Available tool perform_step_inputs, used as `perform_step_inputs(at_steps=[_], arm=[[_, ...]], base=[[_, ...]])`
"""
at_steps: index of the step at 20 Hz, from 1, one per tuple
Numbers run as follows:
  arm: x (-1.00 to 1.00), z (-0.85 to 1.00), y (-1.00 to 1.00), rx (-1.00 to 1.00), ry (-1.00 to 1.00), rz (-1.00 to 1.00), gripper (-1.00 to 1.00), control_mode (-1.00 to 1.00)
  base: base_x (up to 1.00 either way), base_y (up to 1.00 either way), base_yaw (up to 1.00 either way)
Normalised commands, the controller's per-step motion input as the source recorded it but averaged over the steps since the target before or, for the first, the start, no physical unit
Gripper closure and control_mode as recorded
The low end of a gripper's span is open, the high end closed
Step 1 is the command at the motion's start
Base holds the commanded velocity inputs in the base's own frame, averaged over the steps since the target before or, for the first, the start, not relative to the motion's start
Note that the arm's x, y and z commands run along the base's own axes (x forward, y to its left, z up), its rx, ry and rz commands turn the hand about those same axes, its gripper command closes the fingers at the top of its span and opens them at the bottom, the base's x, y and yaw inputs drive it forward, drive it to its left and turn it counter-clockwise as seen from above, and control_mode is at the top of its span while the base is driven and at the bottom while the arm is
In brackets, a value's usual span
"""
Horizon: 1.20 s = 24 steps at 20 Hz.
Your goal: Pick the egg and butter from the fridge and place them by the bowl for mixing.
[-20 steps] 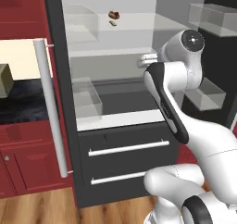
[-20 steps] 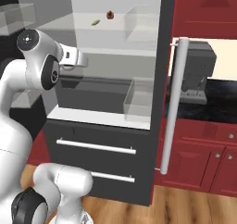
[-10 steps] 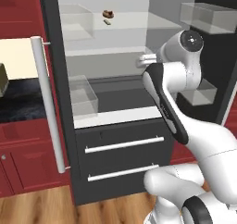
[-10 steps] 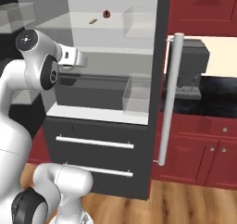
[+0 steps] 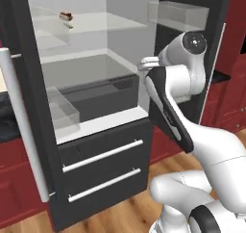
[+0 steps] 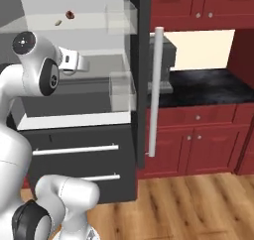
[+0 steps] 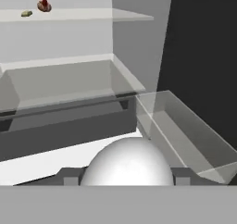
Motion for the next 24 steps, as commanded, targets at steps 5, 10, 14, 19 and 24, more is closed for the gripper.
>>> perform_step_inputs(at_steps=[5, 10, 14, 19, 24], arm=[[0.00, 0.00, 0.00, 0.00, 0.00, 0.00, 1.00, 1.00], [0.00, 0.00, 0.00, 0.00, 0.00, 0.00, 1.00, 1.00], [0.00, 0.00, 0.00, 0.00, 0.00, 0.00, 1.00, 1.00], [0.00, 0.00, 0.00, 0.00, 0.00, 0.00, 1.00, 1.00], [0.00, 0.00, 0.00, 0.00, 0.00, 0.00, 1.00, 1.00]], base=[[-0.42, 0.28, -0.50], [-0.19, 0.17, -0.68], [-0.26, 0.09, -0.62], [-0.17, 0.13, -0.77], [-0.38, 0.11, -0.77]])
